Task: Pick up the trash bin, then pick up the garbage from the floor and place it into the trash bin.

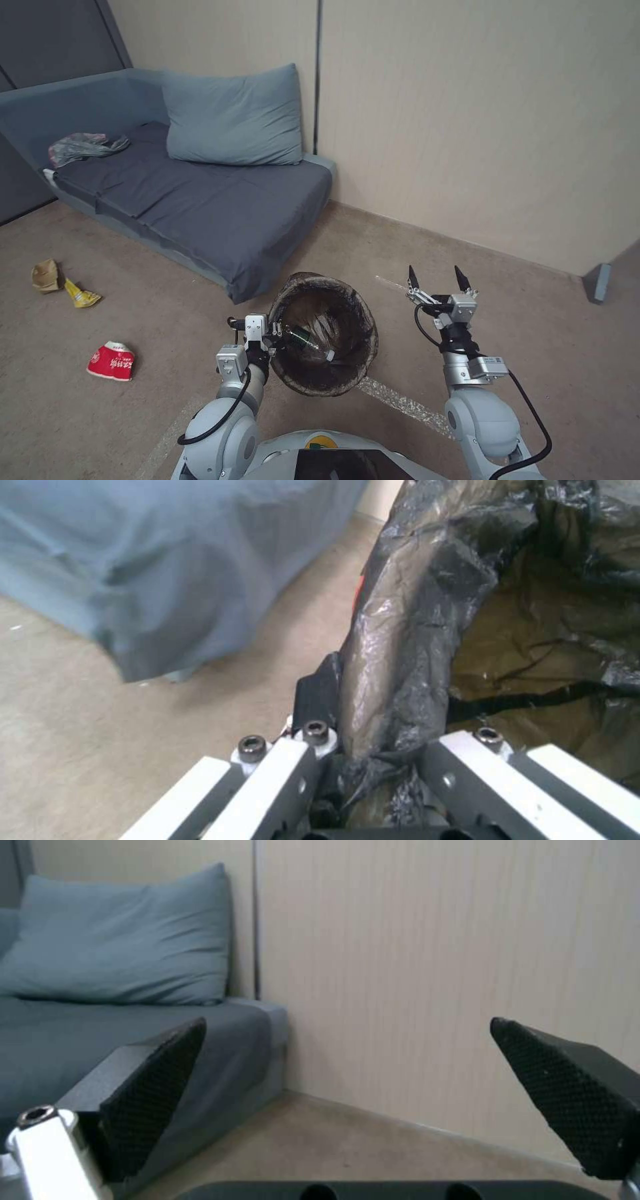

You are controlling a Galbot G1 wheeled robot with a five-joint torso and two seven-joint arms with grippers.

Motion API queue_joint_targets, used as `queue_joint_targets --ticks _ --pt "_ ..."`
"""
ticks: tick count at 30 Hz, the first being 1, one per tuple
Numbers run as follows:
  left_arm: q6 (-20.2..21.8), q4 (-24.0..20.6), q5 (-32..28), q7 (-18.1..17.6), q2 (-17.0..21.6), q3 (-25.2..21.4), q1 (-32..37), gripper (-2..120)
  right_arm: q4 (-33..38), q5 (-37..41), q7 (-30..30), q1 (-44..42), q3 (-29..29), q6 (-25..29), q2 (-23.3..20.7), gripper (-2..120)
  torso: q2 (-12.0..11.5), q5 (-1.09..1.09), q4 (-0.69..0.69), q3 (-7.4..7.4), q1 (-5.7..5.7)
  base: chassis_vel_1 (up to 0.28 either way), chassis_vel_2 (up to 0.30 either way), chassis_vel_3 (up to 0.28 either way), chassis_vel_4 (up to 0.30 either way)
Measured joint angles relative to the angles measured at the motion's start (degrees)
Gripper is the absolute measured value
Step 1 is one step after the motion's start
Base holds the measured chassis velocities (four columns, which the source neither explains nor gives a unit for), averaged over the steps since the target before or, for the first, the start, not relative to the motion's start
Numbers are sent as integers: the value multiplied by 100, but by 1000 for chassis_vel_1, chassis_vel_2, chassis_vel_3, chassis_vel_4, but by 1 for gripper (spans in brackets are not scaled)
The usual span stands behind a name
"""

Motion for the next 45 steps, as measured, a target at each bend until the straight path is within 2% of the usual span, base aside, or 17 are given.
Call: queue_joint_targets --ticks 10,45 --pt "31 -8 21 -9 -23 -18 -13 3 -248 -102 21 -12 -15 611 16 100 0 0 -1 0 0 100 90 92 99" --pt "99 -99 86 -18 -31 -94 -40 3 -299 -41 -130 195 -28 531 -16 100 0 0 0 0 0 130 123 126 126"
